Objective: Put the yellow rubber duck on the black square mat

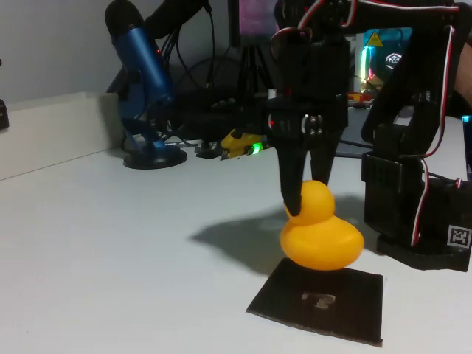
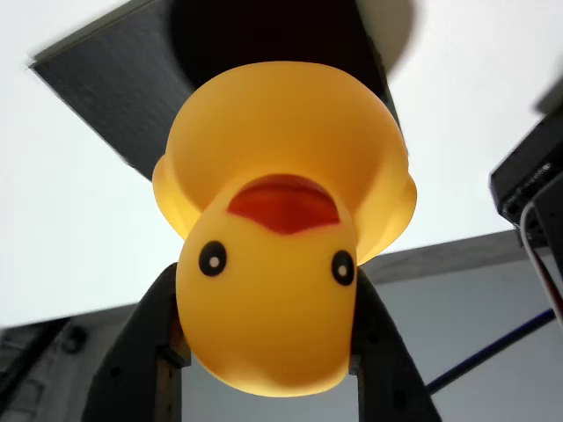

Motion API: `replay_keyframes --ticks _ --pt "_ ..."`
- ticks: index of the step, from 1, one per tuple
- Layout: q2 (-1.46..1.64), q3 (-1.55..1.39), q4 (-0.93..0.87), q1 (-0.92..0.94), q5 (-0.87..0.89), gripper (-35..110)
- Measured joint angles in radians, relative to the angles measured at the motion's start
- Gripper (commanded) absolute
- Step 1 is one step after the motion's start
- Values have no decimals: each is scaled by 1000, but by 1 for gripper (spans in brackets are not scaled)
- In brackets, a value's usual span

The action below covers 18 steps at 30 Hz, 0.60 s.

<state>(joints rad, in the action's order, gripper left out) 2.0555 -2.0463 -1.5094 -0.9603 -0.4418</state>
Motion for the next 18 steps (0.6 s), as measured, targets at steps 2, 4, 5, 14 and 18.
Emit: replay_keyframes --ticks 2,4,5,14,18 --pt "0 -2 40 -11 2 10" --pt "0 -2 75 -12 2 10" --pt "0 -2 87 -12 2 10" --pt "-2 -78 121 -14 -3 10" --pt "0 -84 121 -14 0 10"
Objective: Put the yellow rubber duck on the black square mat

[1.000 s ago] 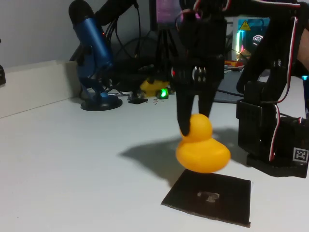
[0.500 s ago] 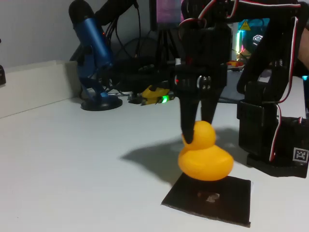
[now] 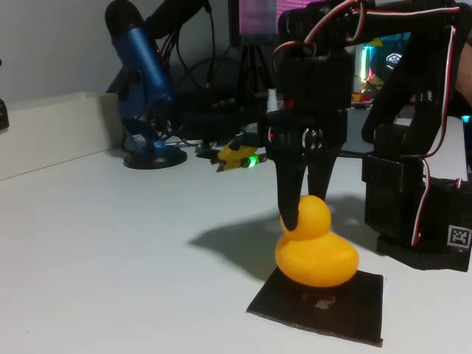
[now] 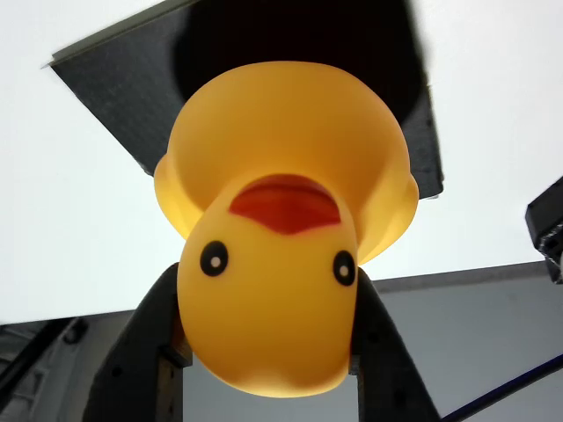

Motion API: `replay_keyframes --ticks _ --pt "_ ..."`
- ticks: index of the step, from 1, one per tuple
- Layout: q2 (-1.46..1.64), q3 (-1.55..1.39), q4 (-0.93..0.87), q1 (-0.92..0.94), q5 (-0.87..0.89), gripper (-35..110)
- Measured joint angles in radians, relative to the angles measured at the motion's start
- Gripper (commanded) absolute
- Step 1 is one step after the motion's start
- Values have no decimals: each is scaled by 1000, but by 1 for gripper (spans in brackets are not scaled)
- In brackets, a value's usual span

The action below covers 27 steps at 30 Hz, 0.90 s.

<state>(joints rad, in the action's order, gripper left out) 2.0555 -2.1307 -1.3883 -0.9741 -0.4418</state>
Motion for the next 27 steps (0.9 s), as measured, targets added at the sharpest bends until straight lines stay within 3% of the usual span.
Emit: replay_keyframes --ticks 8,16,27 --pt "-3 -8 0 0 -8 12" --pt "0 -18 -5 0 -8 30" --pt "0 -15 -6 0 -8 31"
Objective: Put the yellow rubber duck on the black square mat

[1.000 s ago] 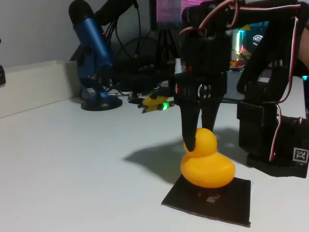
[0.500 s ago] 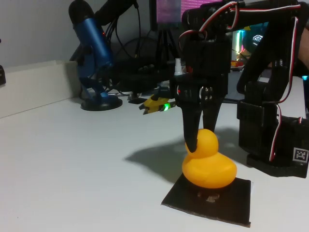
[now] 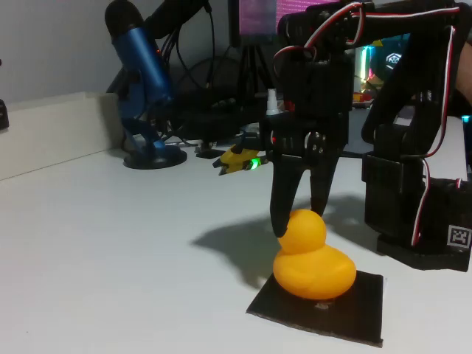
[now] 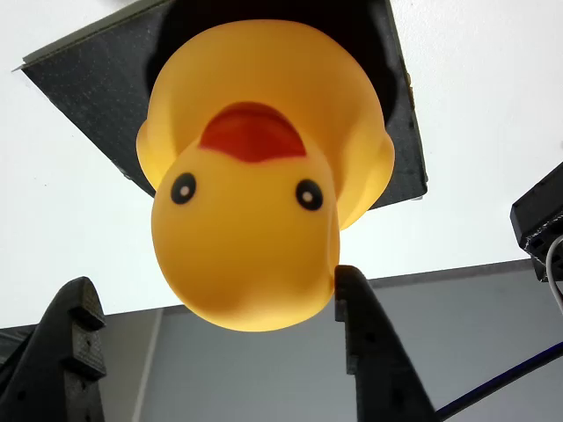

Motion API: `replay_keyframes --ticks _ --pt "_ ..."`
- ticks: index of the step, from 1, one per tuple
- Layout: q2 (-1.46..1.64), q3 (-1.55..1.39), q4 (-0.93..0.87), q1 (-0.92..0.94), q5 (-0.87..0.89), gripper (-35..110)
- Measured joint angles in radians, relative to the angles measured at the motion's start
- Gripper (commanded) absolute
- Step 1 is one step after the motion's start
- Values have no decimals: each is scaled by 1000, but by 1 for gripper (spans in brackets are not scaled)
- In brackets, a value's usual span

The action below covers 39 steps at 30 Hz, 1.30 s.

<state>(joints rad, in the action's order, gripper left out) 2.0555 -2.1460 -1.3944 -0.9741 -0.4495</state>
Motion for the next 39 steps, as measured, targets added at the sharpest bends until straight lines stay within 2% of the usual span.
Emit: replay_keyframes --ticks 7,19,28,32,39 --pt "2 103 -17 0 0 31" --pt "0 272 -253 -3 0 31" --pt "0 503 -255 11 9 31" --pt "0 528 -242 137 9 31" --pt "64 528 -55 523 28 30"
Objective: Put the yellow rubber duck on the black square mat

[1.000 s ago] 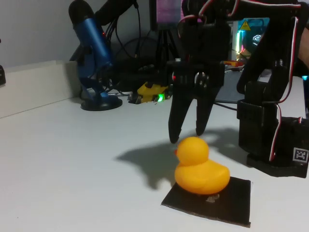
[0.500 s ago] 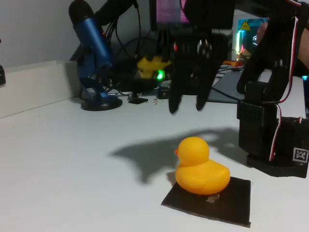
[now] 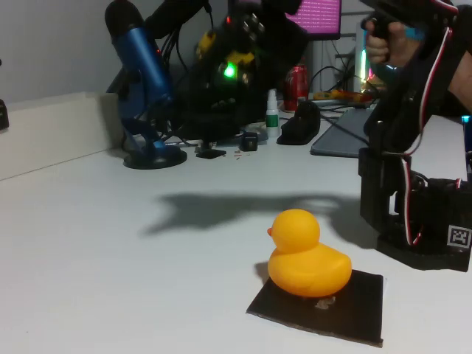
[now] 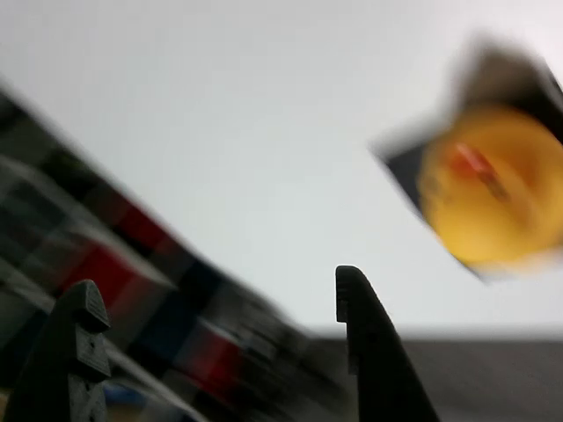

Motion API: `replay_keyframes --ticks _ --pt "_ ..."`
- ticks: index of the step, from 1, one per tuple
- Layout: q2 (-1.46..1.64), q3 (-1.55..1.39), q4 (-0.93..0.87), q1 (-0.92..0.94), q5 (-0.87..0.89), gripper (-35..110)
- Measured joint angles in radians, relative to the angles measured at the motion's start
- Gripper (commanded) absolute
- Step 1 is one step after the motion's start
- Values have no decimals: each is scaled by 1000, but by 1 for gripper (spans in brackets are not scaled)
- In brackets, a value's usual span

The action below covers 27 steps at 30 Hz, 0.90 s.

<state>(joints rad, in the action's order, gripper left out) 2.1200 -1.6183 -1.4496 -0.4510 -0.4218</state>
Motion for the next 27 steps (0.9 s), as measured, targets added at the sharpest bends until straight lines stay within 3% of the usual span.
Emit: replay_keyframes --ticks 6,10,19,27 --pt "48 -6 130 351 189 19" --pt "132 -109 222 477 310 12" --pt "578 -692 522 522 350 10" --pt "839 -1068 609 522 348 9"
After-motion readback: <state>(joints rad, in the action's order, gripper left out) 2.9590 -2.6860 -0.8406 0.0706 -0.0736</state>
